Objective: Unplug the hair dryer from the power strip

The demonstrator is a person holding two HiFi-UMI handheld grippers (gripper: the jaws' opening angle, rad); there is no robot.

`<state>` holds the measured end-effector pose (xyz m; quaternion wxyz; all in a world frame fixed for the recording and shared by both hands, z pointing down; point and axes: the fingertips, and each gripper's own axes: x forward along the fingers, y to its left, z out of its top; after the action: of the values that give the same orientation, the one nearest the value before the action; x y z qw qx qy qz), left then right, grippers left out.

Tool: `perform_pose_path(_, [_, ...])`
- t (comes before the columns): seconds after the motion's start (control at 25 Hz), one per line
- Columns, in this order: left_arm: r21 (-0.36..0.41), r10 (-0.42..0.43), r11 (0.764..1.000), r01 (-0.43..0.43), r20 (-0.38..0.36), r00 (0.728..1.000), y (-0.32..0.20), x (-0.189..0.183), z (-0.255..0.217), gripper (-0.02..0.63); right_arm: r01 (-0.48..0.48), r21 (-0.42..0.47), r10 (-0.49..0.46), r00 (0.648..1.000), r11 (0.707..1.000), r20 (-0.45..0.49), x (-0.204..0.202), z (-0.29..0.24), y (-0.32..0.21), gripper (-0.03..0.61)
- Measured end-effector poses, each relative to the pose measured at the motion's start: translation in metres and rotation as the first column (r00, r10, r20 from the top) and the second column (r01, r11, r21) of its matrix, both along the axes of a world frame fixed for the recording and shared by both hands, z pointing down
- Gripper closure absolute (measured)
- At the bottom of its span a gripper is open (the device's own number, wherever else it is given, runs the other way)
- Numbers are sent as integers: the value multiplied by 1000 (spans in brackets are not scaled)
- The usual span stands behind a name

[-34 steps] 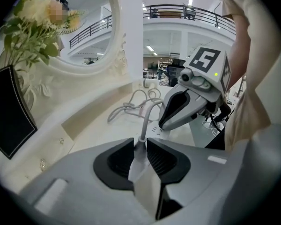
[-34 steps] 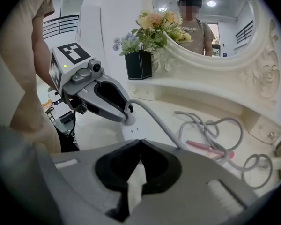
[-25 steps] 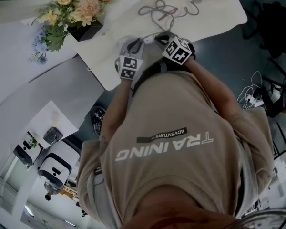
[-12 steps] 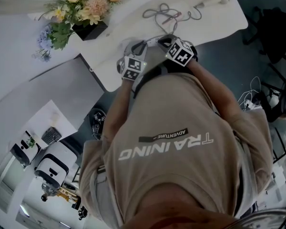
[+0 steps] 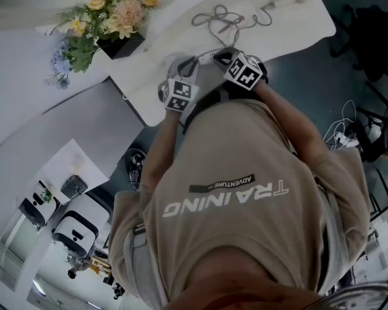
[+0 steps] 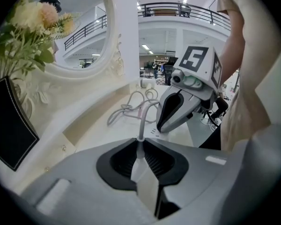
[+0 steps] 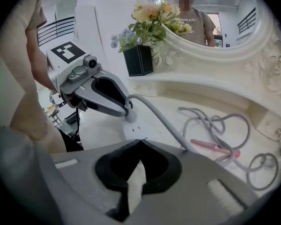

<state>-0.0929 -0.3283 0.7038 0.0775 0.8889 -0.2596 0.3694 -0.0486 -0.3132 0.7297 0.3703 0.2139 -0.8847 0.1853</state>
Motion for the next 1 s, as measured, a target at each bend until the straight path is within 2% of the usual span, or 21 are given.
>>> perform_pose_path(0.2, [33,10,999,-10,-2,1000,-4,4,-19,557,7,-6,-7,1000,1000,7,0,-2,0,575])
perform_pose_path(0.36, [21,4,1000,-3,-17,1000,-6,4,-23,557,2,-2,-2,1000,1000,10,1,-1,1,575])
perform_pose_path(0.52, [0,-24,1000,24,-72,997,-8,4,-37,557,-27,-12,28,991,1000,132,-8,-17,3,575])
perform_pose_path(0.68, [-21,-56,998,54,-116,992,-9,1,-48,557,-39,5,38,988,999,152,-6,-35,5,575])
perform_pose_path(0.8, [-27,-45,999,43,-113,993,-8,0,-52,557,-61,29,54,979,998,199,-2,-58,3,575])
perform_pose_path(1.0, [-31,-20,999,17,-98,995,-7,-2,-55,557,-122,128,71,936,984,345,1,-140,-4,575])
